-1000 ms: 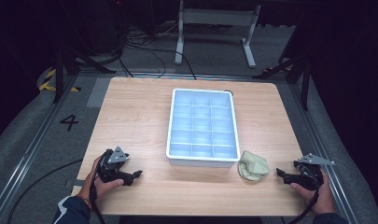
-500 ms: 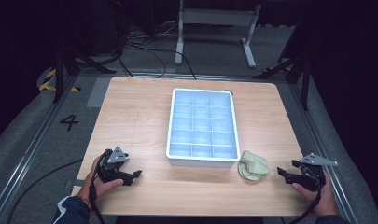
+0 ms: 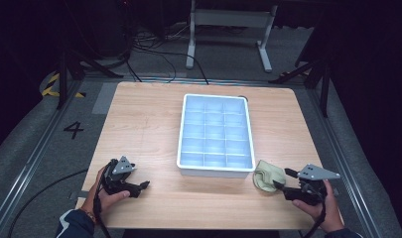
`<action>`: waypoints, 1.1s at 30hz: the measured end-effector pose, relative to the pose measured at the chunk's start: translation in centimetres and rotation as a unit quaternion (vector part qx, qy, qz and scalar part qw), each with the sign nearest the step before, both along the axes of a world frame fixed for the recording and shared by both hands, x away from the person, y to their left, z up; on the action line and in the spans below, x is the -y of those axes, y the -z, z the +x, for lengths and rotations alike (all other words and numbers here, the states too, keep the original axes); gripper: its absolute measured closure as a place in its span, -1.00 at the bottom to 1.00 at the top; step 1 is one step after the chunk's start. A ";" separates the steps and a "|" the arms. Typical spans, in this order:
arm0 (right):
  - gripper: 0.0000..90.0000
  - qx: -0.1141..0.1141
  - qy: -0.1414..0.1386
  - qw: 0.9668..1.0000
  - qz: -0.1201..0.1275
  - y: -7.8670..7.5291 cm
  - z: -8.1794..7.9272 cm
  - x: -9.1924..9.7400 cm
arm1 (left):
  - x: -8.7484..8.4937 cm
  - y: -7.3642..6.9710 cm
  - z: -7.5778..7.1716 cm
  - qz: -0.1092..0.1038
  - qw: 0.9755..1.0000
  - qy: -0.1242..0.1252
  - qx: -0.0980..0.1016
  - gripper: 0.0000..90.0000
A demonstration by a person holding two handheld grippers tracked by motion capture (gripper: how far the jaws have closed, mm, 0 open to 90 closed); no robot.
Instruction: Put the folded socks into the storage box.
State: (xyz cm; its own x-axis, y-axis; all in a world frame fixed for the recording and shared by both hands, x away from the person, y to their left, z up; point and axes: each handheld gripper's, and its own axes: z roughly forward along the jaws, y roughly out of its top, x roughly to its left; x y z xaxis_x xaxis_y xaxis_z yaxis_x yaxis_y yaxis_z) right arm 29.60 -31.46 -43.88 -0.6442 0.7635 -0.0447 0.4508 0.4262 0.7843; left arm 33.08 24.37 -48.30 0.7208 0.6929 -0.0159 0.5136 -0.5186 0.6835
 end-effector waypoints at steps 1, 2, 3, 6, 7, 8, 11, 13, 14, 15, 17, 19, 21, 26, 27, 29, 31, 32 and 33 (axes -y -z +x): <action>-0.18 0.001 -0.013 1.000 -0.001 0.0 0.0 -0.7 | 0.0 0.0 0.0 -0.001 1.000 0.000 0.000 -0.69; -0.18 0.003 -0.023 1.000 -0.004 0.0 -0.1 -1.4 | 0.0 0.0 0.0 -0.001 1.000 0.000 0.000 -0.69; -0.20 0.007 -0.034 0.999 -0.015 0.1 -0.1 -2.2 | 0.0 0.0 0.0 0.000 1.000 0.000 0.000 -0.69; -0.24 0.005 -0.053 0.998 -0.029 0.5 0.1 -3.5 | -0.1 0.0 0.0 0.004 1.000 0.002 0.004 -0.69; -0.29 0.003 -0.054 0.998 -0.038 0.7 0.4 -3.8 | 0.0 0.0 0.0 -0.002 1.000 -0.002 0.000 -0.69; -0.32 -0.003 -0.053 0.998 -0.037 0.9 0.5 -4.0 | -0.2 0.0 0.0 0.002 1.000 0.000 0.002 -0.69; -0.38 -0.005 -0.048 0.998 -0.051 1.5 1.0 -4.2 | -0.2 0.0 -0.1 -0.001 1.000 -0.001 0.000 -0.69; -0.41 -0.012 -0.045 0.997 -0.056 1.9 1.2 -4.3 | -0.2 0.0 -0.1 -0.001 1.000 -0.001 0.000 -0.69; -0.42 -0.012 -0.045 0.997 -0.069 2.2 1.4 -4.4 | -0.2 0.0 -0.1 -0.002 1.000 -0.001 0.000 -0.69; -0.42 -0.018 -0.044 0.997 -0.067 2.3 1.5 -4.3 | -0.2 0.0 -0.1 -0.001 1.000 -0.001 0.000 -0.69; -0.42 -0.016 -0.039 0.996 -0.076 2.6 1.6 -4.3 | -0.2 0.0 -0.1 -0.001 1.000 -0.002 0.000 -0.69; -0.42 -0.017 -0.038 0.996 -0.079 2.7 1.8 -4.1 | -0.2 0.0 -0.1 -0.002 1.000 -0.003 -0.001 -0.69; -0.39 -0.022 -0.039 0.996 -0.082 3.0 2.0 -3.9 | -0.3 0.0 -0.1 0.000 1.000 -0.002 0.001 -0.69; -0.39 -0.036 -0.047 0.995 -0.080 3.5 2.3 -3.8 | -0.4 0.0 -0.2 0.002 1.000 0.000 0.003 -0.69; -0.38 -0.040 -0.048 0.995 -0.076 3.5 2.4 -3.7 | -0.4 0.0 -0.2 0.003 1.000 0.001 0.004 -0.69; -0.38 -0.044 -0.049 0.995 -0.069 3.6 2.5 -3.5 | -0.5 0.0 -0.2 0.003 1.000 0.000 0.003 -0.69; -0.37 -0.048 -0.056 0.995 -0.062 3.7 2.7 -3.3 | -0.4 0.0 -0.3 0.001 1.000 -0.001 0.000 -0.69; -0.37 -0.049 -0.059 0.995 -0.061 3.7 2.8 -3.3 | -0.4 0.0 -0.3 0.001 1.000 -0.001 0.000 -0.69; -0.33 -0.051 -0.061 0.995 -0.058 3.7 2.9 -3.3 | -0.4 0.0 -0.3 0.001 1.000 -0.001 0.000 -0.69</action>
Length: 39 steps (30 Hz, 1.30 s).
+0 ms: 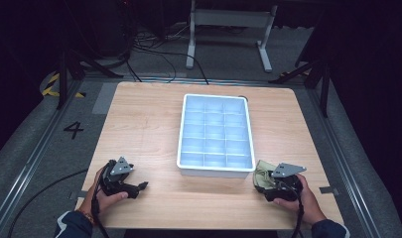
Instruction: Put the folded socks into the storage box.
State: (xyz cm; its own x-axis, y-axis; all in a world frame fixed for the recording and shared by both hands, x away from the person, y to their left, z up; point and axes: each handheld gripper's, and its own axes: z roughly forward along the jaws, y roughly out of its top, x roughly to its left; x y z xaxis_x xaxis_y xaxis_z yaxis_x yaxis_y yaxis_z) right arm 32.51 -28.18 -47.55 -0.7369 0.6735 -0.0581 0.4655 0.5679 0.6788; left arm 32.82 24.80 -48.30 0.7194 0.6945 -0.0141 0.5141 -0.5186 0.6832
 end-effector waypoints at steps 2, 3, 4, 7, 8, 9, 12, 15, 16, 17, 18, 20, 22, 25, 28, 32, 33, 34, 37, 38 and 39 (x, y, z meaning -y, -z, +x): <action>-0.28 0.000 0.001 1.000 0.003 0.0 0.1 0.0 | 0.0 0.0 0.0 0.000 1.000 0.000 0.000 -0.69; -0.24 0.002 0.000 1.000 0.002 0.0 0.2 0.0 | 0.0 0.0 0.0 0.000 1.000 0.000 0.000 -0.69; -0.19 0.003 0.001 1.000 0.001 0.0 0.2 0.1 | 0.0 0.0 0.0 0.000 1.000 0.000 0.000 -0.69; -0.09 0.004 0.005 1.000 0.002 -0.1 0.3 0.2 | 0.0 0.0 0.0 0.000 1.000 0.000 0.000 -0.69; -0.08 0.003 0.005 1.000 0.002 -0.1 0.3 0.2 | 0.0 0.0 0.0 0.000 1.000 0.000 0.000 -0.69; -0.04 0.004 0.004 1.000 0.001 -0.1 0.3 0.2 | 0.0 0.0 0.0 0.000 1.000 0.000 0.000 -0.69; 0.15 0.007 0.011 1.000 0.000 -0.2 0.4 0.4 | 0.0 0.0 0.0 0.000 1.000 0.000 0.000 -0.69; 0.27 0.011 0.014 1.000 -0.001 -0.2 0.4 0.5 | 0.0 0.0 0.0 -0.001 1.000 0.000 0.000 -0.69; 0.30 0.011 0.015 1.000 -0.002 -0.2 0.5 0.5 | 0.0 0.0 0.0 0.000 1.000 0.000 0.000 -0.69; 0.34 0.014 0.015 1.000 -0.003 -0.2 0.5 0.6 | 0.0 0.0 0.0 0.000 1.000 0.000 0.000 -0.69; 0.39 0.017 0.017 1.000 -0.005 -0.2 0.5 0.6 | 0.0 0.0 0.0 0.000 1.000 0.000 0.000 -0.69; 0.47 0.020 0.021 1.000 -0.006 -0.2 0.5 0.7 | 0.0 0.0 0.0 -0.001 1.000 0.000 0.000 -0.69; 0.49 0.021 0.020 1.000 -0.006 -0.1 0.5 0.7 | 0.0 0.0 0.0 0.000 1.000 0.000 0.000 -0.69; 0.55 0.026 0.022 0.999 -0.002 -0.1 0.5 0.8 | 0.0 0.0 0.0 -0.001 1.000 0.000 0.000 -0.69; 0.59 0.031 0.022 0.999 -0.005 -0.1 0.4 0.9 | 0.0 0.0 0.0 0.000 1.000 0.000 0.000 -0.69; 0.62 0.034 0.022 0.999 -0.005 -0.1 0.3 1.1 | 0.0 0.0 0.0 -0.001 1.000 0.000 0.000 -0.69; 0.63 0.034 0.023 0.999 -0.005 -0.1 0.3 1.1 | 0.0 0.0 0.0 -0.001 1.000 0.000 0.000 -0.69; 0.63 0.035 0.023 0.999 -0.005 -0.1 0.3 1.1 | 0.0 0.0 0.0 -0.001 1.000 0.000 0.000 -0.69; 0.63 0.035 0.023 0.999 -0.006 -0.2 0.2 1.3 | 0.0 0.0 0.0 0.000 1.000 0.000 0.000 -0.69; 0.64 0.036 0.023 0.999 -0.007 -0.2 0.2 1.4 | 0.0 0.0 0.0 -0.001 1.000 0.000 0.000 -0.69; 0.64 0.040 0.024 0.999 -0.008 -0.3 0.2 1.5 | 0.0 0.0 0.0 -0.001 1.000 0.000 0.000 -0.69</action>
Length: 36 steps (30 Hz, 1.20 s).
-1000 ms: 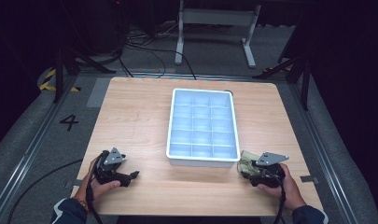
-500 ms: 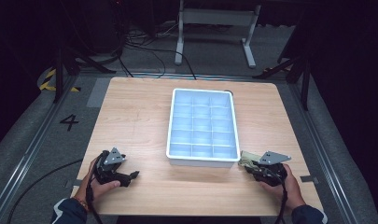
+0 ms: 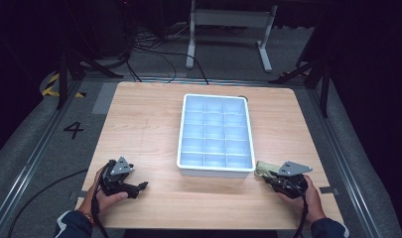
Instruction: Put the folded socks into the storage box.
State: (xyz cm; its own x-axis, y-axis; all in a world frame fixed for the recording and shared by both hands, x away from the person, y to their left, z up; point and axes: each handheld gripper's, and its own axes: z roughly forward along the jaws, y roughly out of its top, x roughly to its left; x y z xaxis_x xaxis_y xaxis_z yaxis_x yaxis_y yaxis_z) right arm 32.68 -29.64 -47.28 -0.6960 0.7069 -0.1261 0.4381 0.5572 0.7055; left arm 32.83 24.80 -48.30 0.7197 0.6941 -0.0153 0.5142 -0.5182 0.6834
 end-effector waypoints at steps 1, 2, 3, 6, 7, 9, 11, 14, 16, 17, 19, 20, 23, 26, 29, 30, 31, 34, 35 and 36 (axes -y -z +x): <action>0.64 -0.002 0.001 1.000 0.003 -0.1 -0.1 0.1 | 0.0 0.0 0.0 0.000 1.000 0.000 0.000 -0.69; 0.64 0.000 0.000 1.000 0.005 -0.1 -0.1 0.2 | 0.0 0.0 0.0 0.003 1.000 0.002 0.002 -0.69; 0.64 -0.001 0.000 1.000 0.004 -0.2 -0.1 0.3 | 0.0 0.0 0.0 0.000 1.000 0.000 0.000 -0.69; 0.64 0.002 -0.001 1.000 0.009 -0.5 -0.2 0.5 | 0.0 0.0 0.0 0.000 1.000 0.000 0.000 -0.69; 0.64 0.006 -0.001 1.000 0.011 -0.6 -0.3 0.5 | 0.0 0.0 0.0 0.001 1.000 0.001 0.001 -0.69; 0.64 0.007 -0.003 1.000 0.013 -0.9 -0.4 0.7 | 0.0 0.0 0.0 0.000 1.000 0.002 0.000 -0.69; 0.64 0.007 -0.004 1.000 0.016 -1.0 -0.5 0.8 | -0.1 0.0 0.0 0.000 1.000 0.004 0.000 -0.69; 0.64 0.008 -0.004 1.000 0.020 -1.1 -0.5 0.9 | -0.1 0.0 0.0 0.000 1.000 0.004 0.000 -0.70; 0.64 0.008 -0.005 1.000 0.023 -1.3 -0.6 1.0 | -0.1 0.0 0.0 0.000 1.000 0.004 0.000 -0.70; 0.64 0.009 -0.006 1.000 0.026 -1.4 -0.7 1.1 | -0.1 0.0 0.1 0.003 1.000 0.005 0.001 -0.70; 0.64 0.010 -0.007 0.999 0.032 -1.5 -0.8 1.3 | 0.0 0.0 0.0 0.000 1.000 0.003 0.000 -0.70; 0.64 0.015 -0.008 0.999 0.031 -1.6 -0.8 1.4 | -0.1 0.0 0.1 0.002 1.000 0.005 0.001 -0.70; 0.64 0.017 -0.008 0.999 0.040 -1.9 -0.9 1.6 | -0.1 0.0 0.0 0.000 1.000 0.004 -0.001 -0.70; 0.64 0.017 -0.009 0.999 0.046 -2.1 -1.0 1.9 | -0.1 0.0 0.1 0.004 1.000 0.007 0.001 -0.70; 0.64 0.021 -0.010 0.999 0.050 -2.3 -1.0 2.0 | -0.1 0.0 0.1 0.003 1.000 0.006 0.002 -0.70; 0.64 0.021 -0.009 0.998 0.050 -2.4 -1.1 2.0 | -0.1 0.0 0.1 0.003 1.000 0.006 0.002 -0.70; 0.64 0.022 -0.010 0.998 0.051 -2.5 -1.1 2.1 | -0.1 0.0 0.1 0.004 1.000 0.006 0.002 -0.70; 0.64 0.028 -0.013 0.998 0.056 -2.9 -1.3 2.1 | -0.1 0.0 0.1 0.004 1.000 0.006 0.002 -0.70; 0.64 0.029 -0.013 0.998 0.058 -2.9 -1.3 2.1 | -0.1 0.0 0.1 0.003 1.000 0.006 0.002 -0.70; 0.64 0.031 -0.013 0.998 0.059 -3.0 -1.3 2.1 | -0.1 0.0 0.1 0.003 1.000 0.006 0.002 -0.70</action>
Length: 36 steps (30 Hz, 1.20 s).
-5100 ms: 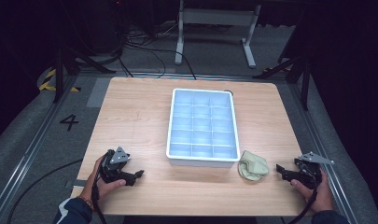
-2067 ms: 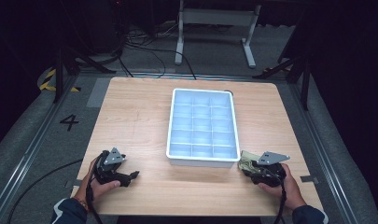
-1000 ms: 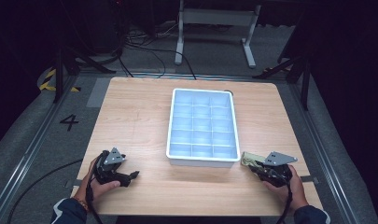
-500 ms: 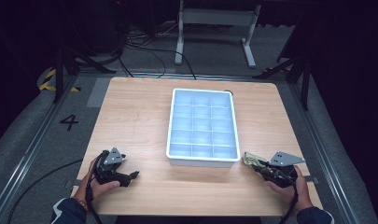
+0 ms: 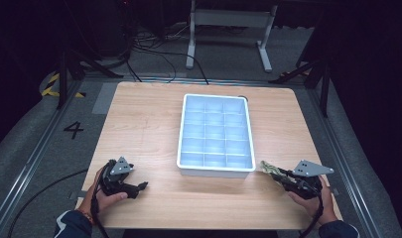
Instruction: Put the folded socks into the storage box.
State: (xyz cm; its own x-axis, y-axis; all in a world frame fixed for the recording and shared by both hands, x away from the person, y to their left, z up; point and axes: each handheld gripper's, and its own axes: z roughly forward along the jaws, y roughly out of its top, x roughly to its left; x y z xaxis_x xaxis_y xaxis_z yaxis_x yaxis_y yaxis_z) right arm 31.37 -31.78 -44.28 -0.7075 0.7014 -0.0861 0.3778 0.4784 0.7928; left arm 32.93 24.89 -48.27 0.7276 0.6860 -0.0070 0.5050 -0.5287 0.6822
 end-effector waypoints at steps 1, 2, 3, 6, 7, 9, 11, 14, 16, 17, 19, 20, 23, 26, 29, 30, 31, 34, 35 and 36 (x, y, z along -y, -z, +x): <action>0.64 -0.001 0.001 1.000 0.002 -0.1 0.0 0.0 | 0.0 0.0 0.0 0.000 1.000 0.000 0.000 -0.70; 0.64 0.002 0.001 1.000 0.004 -0.2 -0.1 0.0 | 0.0 0.0 0.0 0.001 1.000 0.000 0.000 -0.70; 0.64 0.005 -0.001 1.000 0.005 -0.3 0.0 0.1 | 0.0 0.0 0.0 0.000 1.000 0.001 0.000 -0.70; 0.64 0.007 -0.001 1.000 0.007 -0.5 -0.1 0.1 | 0.0 0.0 0.0 0.001 1.000 0.000 0.000 -0.70; 0.64 0.008 -0.001 1.000 0.010 -0.6 -0.1 0.1 | 0.0 0.0 0.0 0.000 1.000 0.000 0.000 -0.70; 0.64 0.010 -0.001 1.000 0.015 -0.8 -0.2 0.2 | 0.0 0.0 0.0 0.000 1.000 0.001 0.000 -0.70; 0.64 0.014 0.000 1.000 0.021 -1.1 -0.4 0.3 | 0.0 0.0 0.0 0.000 1.000 0.000 0.000 -0.70; 0.64 0.018 0.000 1.000 0.023 -1.3 -0.4 0.4 | 0.0 0.0 0.0 0.000 1.000 0.000 0.000 -0.70; 0.64 0.019 0.000 1.000 0.024 -1.4 -0.5 0.5 | 0.0 0.0 0.0 0.000 1.000 0.000 0.000 -0.70; 0.64 0.021 0.000 0.999 0.025 -1.5 -0.6 0.6 | 0.0 0.0 0.0 0.000 1.000 0.000 0.000 -0.70; 0.64 0.021 0.000 0.999 0.031 -1.7 -0.7 0.6 | 0.0 0.0 0.0 0.000 1.000 0.000 0.000 -0.70; 0.64 0.024 -0.001 0.999 0.033 -1.8 -0.7 0.7 | 0.0 0.0 0.0 0.000 1.000 0.000 0.000 -0.70; 0.64 0.027 -0.001 0.999 0.038 -2.2 -0.9 0.7 | 0.0 0.0 0.0 0.000 1.000 0.000 0.000 -0.70; 0.64 0.031 -0.003 0.999 0.043 -2.5 -0.9 0.8 | 0.0 0.0 0.0 0.000 1.000 0.000 0.000 -0.70; 0.64 0.032 -0.005 0.998 0.046 -2.8 -1.0 0.8 | 0.0 0.0 0.0 0.000 1.000 0.000 0.000 -0.70; 0.64 0.034 -0.006 0.998 0.049 -3.0 -1.0 0.8 | 0.0 0.0 0.0 0.000 1.000 0.000 0.000 -0.70; 0.64 0.036 -0.006 0.998 0.050 -3.2 -1.0 0.8 | 0.0 0.0 0.0 0.000 1.000 0.000 0.000 -0.70; 0.64 0.043 -0.006 0.998 0.054 -3.7 -0.9 0.8 | 0.0 0.0 0.0 0.000 1.000 0.000 0.000 -0.70; 0.64 0.044 -0.007 0.997 0.056 -3.9 -0.9 0.9 | 0.0 0.0 0.0 0.000 1.000 0.000 0.000 -0.70; 0.64 0.048 -0.008 0.997 0.057 -4.0 -0.9 0.9 | 0.0 0.0 0.0 0.000 1.000 0.000 0.000 -0.70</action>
